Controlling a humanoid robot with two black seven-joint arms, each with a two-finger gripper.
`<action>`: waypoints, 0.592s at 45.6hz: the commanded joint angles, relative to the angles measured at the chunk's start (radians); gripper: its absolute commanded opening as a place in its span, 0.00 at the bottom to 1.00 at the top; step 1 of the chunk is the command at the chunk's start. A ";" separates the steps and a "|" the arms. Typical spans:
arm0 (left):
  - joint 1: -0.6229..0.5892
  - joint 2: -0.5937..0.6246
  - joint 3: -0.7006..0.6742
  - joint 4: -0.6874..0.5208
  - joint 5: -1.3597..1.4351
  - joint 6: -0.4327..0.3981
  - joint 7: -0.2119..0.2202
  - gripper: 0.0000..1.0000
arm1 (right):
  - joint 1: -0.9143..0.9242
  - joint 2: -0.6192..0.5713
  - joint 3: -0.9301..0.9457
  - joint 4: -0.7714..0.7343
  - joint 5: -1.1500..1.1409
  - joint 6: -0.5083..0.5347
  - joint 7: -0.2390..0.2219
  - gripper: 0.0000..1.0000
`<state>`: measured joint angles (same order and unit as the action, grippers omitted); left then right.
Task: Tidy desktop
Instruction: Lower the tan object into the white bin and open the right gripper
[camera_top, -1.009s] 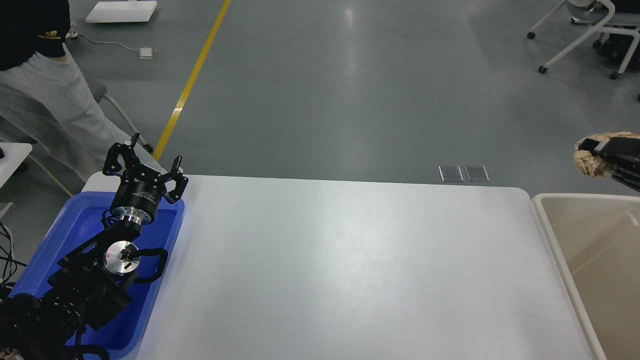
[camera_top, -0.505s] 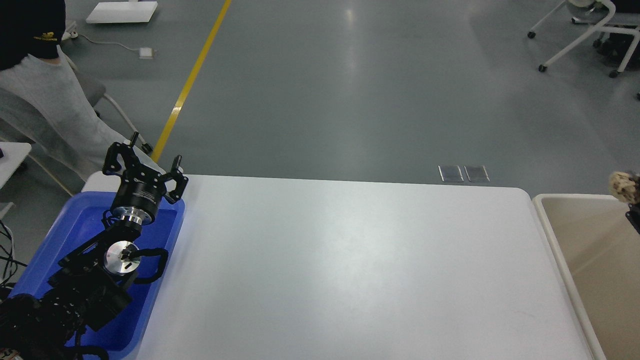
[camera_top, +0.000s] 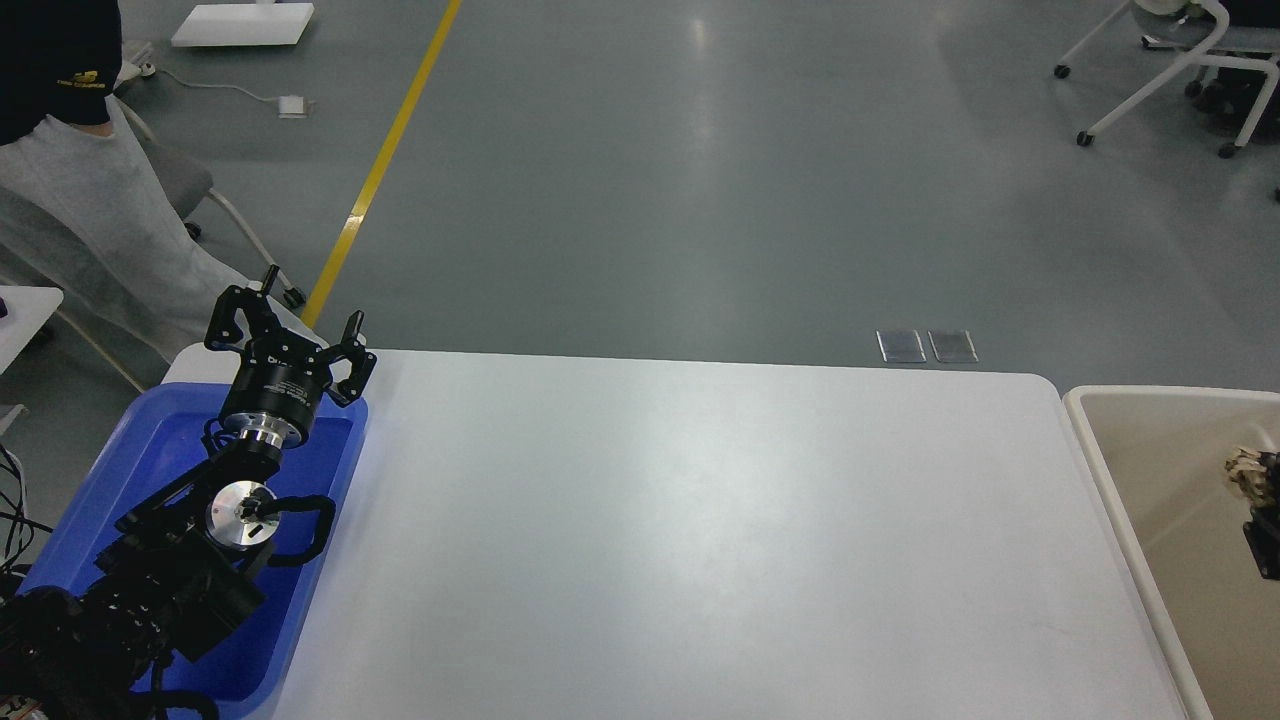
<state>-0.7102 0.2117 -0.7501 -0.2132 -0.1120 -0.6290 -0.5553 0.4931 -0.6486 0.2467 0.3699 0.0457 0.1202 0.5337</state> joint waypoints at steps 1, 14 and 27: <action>0.000 0.000 0.000 0.000 0.000 0.000 0.000 1.00 | -0.024 0.210 0.016 -0.334 0.006 -0.004 -0.031 0.00; 0.000 0.000 0.000 0.000 0.000 0.000 0.000 1.00 | -0.024 0.293 0.065 -0.385 0.010 -0.105 -0.049 0.00; 0.000 0.000 0.000 0.000 0.000 0.000 0.000 1.00 | -0.021 0.317 0.072 -0.382 0.010 -0.140 -0.049 0.00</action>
<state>-0.7101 0.2117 -0.7501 -0.2132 -0.1119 -0.6288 -0.5553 0.4709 -0.3703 0.3079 0.0100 0.0544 0.0139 0.4883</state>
